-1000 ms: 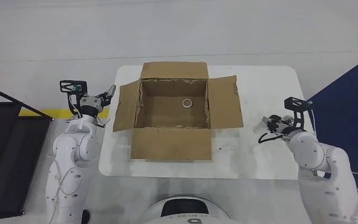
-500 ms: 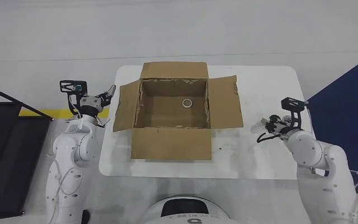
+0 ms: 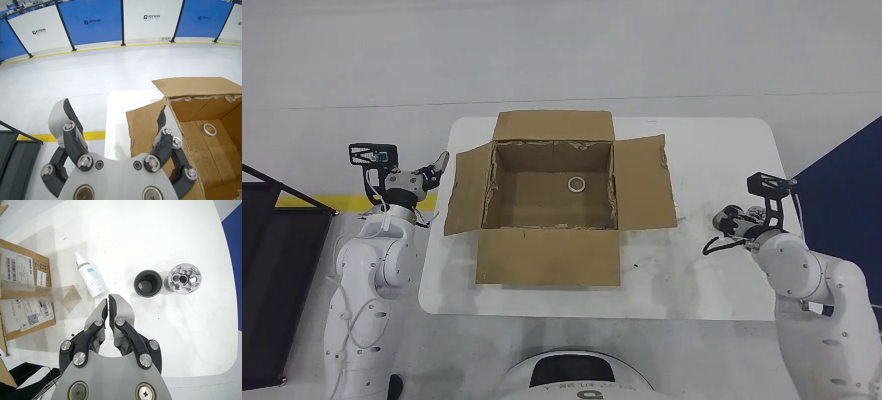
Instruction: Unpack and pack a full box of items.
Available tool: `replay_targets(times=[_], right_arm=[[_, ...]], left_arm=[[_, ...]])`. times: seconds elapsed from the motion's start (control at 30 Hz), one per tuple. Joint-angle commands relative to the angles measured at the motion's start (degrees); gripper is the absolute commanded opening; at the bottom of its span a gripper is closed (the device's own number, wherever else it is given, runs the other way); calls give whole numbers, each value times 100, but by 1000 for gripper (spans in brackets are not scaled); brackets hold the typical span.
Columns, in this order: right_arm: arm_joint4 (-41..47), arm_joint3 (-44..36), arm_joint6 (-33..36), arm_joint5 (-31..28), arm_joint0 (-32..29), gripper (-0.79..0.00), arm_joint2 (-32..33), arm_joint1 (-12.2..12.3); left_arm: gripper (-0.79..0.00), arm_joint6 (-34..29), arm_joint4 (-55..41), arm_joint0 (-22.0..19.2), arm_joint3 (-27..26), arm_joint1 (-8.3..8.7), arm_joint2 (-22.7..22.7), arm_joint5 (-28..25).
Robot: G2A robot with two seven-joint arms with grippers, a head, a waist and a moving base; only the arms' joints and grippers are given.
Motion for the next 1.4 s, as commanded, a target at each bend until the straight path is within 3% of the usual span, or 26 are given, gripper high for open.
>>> replay_targets(times=[0.0, 0.07, 0.13, 0.17, 0.2, 0.4, 0.53, 0.6, 0.67, 0.73, 1.03, 1.37], right_arm=[[15, -26, -8, -106, -15, -579, -74, 1], [-53, -32, -51, -254, 28, -508, -244, 2], [-187, 54, -124, -413, 185, -259, -519, 1], [-225, 121, -163, -457, 294, -95, -683, -5], [-377, 205, -184, -457, 407, -74, -840, -8], [-848, 795, -240, -579, 1184, -212, -1743, -54], [-1116, 1312, -241, -660, 1612, -169, -2125, -84], [-1336, 1603, -282, -648, 1819, -86, -2299, -100], [-1457, 1864, -310, -652, 2014, -68, -2449, -120], [-1504, 2097, -314, -659, 2181, 0, -2559, -139], [-1812, 2643, -69, -587, 2541, -6, -2878, -194], [-2158, 2977, 237, -413, 2709, -139, -3017, -226]], left_arm=[[0, 0, 0, 0, 0, 0, 0, 0], [0, 0, 0, 0, 0, 0, 0, 0], [0, 0, 0, 0, 0, 0, 0, 0], [0, 0, 0, 0, 0, 0, 0, 0], [0, 0, 0, 0, 0, 0, 0, 0], [0, 0, 0, 0, 0, 0, 0, 0], [0, 0, 0, 0, 0, 0, 0, 0], [0, 0, 0, 0, 0, 0, 0, 0], [0, 0, 0, 0, 0, 0, 0, 0], [0, 0, 0, 0, 0, 0, 0, 0], [0, 0, 0, 0, 0, 0, 0, 0], [0, 0, 0, 0, 0, 0, 0, 0]])
